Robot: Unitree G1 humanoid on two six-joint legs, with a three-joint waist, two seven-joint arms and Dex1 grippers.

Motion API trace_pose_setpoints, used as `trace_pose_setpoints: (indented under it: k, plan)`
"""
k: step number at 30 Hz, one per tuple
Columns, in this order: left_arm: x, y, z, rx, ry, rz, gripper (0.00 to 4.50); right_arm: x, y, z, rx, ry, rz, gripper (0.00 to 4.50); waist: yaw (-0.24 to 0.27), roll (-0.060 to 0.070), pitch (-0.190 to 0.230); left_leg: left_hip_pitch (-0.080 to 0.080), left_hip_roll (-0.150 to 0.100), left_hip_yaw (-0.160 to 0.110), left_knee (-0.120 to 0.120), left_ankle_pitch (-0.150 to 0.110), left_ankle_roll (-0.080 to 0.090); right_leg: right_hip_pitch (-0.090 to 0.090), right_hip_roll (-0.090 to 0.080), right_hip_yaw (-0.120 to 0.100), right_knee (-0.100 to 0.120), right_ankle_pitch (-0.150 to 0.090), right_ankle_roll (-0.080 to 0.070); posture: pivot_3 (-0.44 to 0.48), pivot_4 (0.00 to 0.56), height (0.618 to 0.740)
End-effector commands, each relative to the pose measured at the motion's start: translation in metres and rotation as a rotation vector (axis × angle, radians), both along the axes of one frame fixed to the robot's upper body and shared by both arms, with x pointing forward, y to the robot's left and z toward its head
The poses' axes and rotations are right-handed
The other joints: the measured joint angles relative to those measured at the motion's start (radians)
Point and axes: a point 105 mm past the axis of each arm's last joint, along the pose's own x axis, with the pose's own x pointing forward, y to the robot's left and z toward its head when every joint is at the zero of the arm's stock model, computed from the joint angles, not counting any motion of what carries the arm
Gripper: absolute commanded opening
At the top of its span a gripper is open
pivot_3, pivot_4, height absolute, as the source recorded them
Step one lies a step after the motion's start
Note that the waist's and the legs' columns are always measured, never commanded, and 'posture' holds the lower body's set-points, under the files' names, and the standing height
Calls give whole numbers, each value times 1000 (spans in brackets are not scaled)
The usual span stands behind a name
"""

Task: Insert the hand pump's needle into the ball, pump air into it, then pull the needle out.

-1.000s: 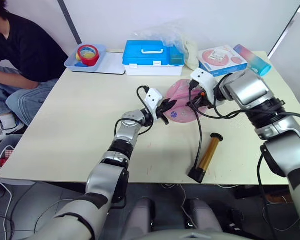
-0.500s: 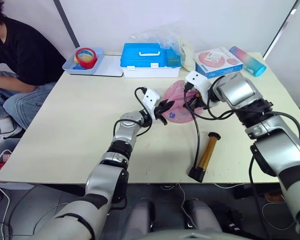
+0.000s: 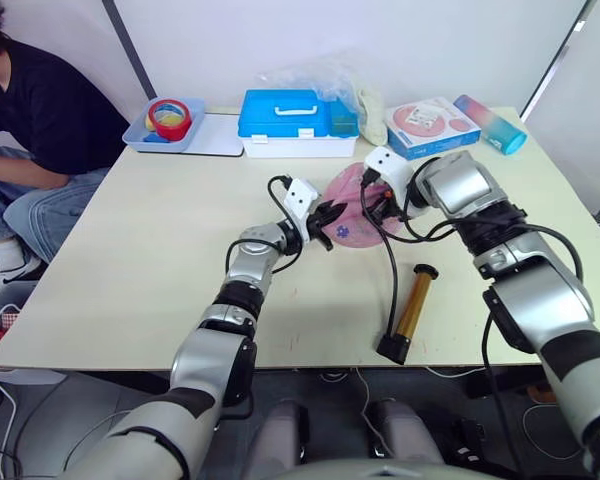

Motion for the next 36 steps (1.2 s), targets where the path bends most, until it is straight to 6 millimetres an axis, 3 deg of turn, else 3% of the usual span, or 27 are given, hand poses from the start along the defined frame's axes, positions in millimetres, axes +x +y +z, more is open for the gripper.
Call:
trace_pose_setpoints:
  k: [1,10,16,23,34,36]
  plan:
    - [-18,-37,-15,34,40,-140,0,-13,31,-32,18,80,72,289,-6,-1,-3,0,0,0,0,0,0,0,0,0,0,0,0,0,150,740]
    - [-19,-38,-16,25,46,-145,0,-13,36,-58,10,120,24,289,-19,-3,-25,2,3,-1,-2,0,0,0,-1,0,0,-1,-2,0,150,740]
    - [-19,-35,-18,23,53,-139,0,-12,43,-60,32,114,11,289,-21,-3,-28,4,4,-1,-3,0,-1,1,-1,0,0,-1,-2,0,150,740]
    - [-18,-26,-23,44,64,-130,0,-6,41,-39,78,41,13,289,-22,-3,-28,6,4,0,-6,-1,-1,1,-3,0,0,-2,-3,0,150,740]
    - [-13,-20,-19,59,62,-119,0,-19,23,12,213,-74,-8,289,-12,4,-21,-2,0,-1,-13,0,0,-6,-9,-4,-4,-2,-4,0,150,740]
    - [-12,-21,-19,59,61,-122,0,-22,18,16,228,-90,-14,1319,-10,6,-20,-3,0,-1,-15,0,0,-6,-9,-5,-7,-2,-4,0,150,740]
